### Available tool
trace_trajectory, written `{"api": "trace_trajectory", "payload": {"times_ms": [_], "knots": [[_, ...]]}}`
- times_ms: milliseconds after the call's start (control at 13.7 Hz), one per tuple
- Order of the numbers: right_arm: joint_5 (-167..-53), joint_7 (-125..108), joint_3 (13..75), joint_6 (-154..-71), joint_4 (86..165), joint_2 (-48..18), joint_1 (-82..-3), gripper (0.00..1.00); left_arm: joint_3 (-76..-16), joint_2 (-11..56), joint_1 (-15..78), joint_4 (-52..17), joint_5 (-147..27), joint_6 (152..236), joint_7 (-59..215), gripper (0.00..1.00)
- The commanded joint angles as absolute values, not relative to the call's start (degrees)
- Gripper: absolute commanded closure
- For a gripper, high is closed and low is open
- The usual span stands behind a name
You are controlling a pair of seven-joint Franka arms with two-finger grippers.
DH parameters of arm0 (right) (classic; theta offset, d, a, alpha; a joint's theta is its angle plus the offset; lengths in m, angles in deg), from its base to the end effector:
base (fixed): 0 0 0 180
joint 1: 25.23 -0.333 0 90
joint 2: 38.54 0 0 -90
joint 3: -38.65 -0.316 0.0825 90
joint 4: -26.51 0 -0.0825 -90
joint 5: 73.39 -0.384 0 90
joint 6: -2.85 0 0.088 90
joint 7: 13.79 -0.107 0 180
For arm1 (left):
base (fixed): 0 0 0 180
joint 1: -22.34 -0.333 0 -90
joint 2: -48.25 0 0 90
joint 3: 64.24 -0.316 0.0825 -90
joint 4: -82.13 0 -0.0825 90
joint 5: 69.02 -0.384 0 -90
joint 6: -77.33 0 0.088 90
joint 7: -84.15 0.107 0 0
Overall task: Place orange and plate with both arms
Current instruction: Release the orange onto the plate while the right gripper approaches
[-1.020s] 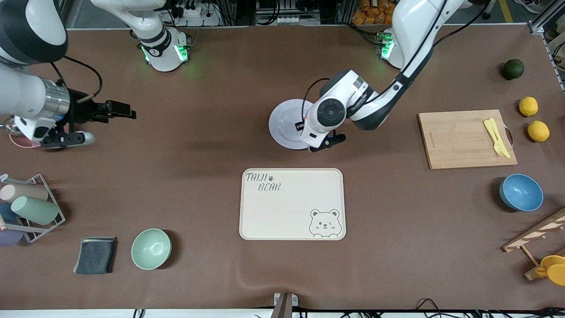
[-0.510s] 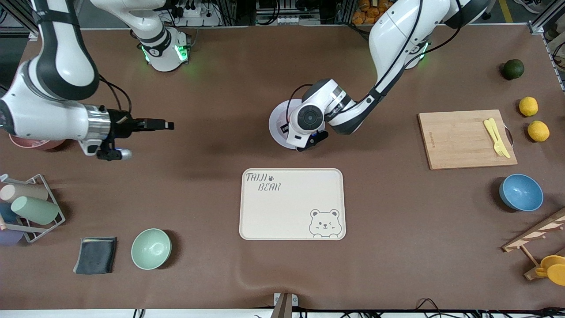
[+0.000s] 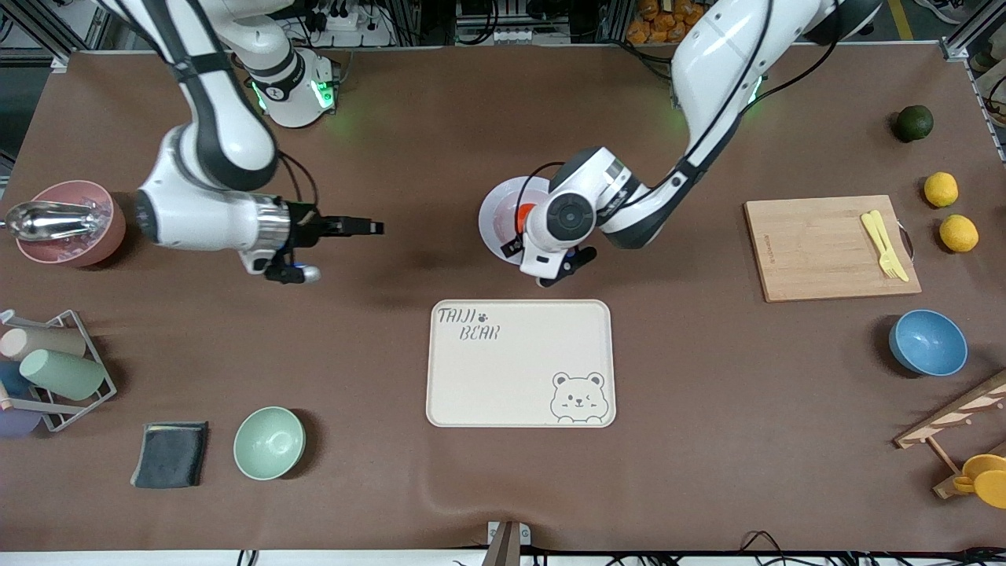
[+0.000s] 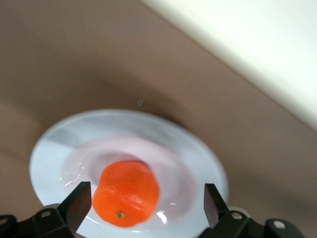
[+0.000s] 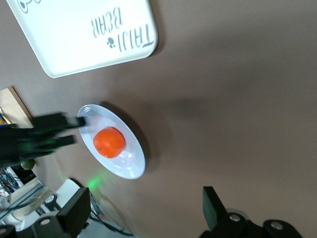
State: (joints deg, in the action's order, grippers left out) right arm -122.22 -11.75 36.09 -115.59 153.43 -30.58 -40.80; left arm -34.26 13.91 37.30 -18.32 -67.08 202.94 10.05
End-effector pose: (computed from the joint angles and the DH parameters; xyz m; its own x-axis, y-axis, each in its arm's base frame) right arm 0.4844 0.1999 0.3074 0.9233 -0.0479 -0.3810 -0.2686 -0.7898 -0.5514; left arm 0.4827 -0.4405 0.2614 0.7834 0.5321 -0.3211 0.5592 -0.8290 -0.0094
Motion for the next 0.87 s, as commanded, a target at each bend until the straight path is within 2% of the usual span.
{"api": "trace_trajectory", "payload": {"times_ms": [0, 146, 437, 656, 802], "knots": [[-130.0, -10.1, 36.5, -123.9, 157.9, -29.9, -48.1, 0.0, -34.4, 24.2, 31.7, -18.5, -68.6, 198.3, 10.0, 0.0], [-136.5, -7.7, 36.5, -124.6, 157.8, -27.5, -50.4, 0.0, -34.9, 28.1, 30.7, -15.9, -70.8, 193.5, 9.9, 0.0], [-151.2, 6.9, 36.5, -124.9, 157.7, -21.5, -53.6, 0.0, -35.2, 35.8, 26.8, -13.0, -78.0, 192.4, 12.2, 0.0], [-163.3, 17.3, 36.6, -125.8, 157.6, -16.7, -56.7, 0.0, -35.1, 40.5, 22.3, -8.5, -78.2, 181.5, 25.3, 0.0], [-169.3, 20.3, 36.6, -129.1, 157.1, -15.4, -60.2, 0.0, -35.2, 42.2, 18.9, -6.0, -78.2, 178.0, 33.6, 0.0]]}}
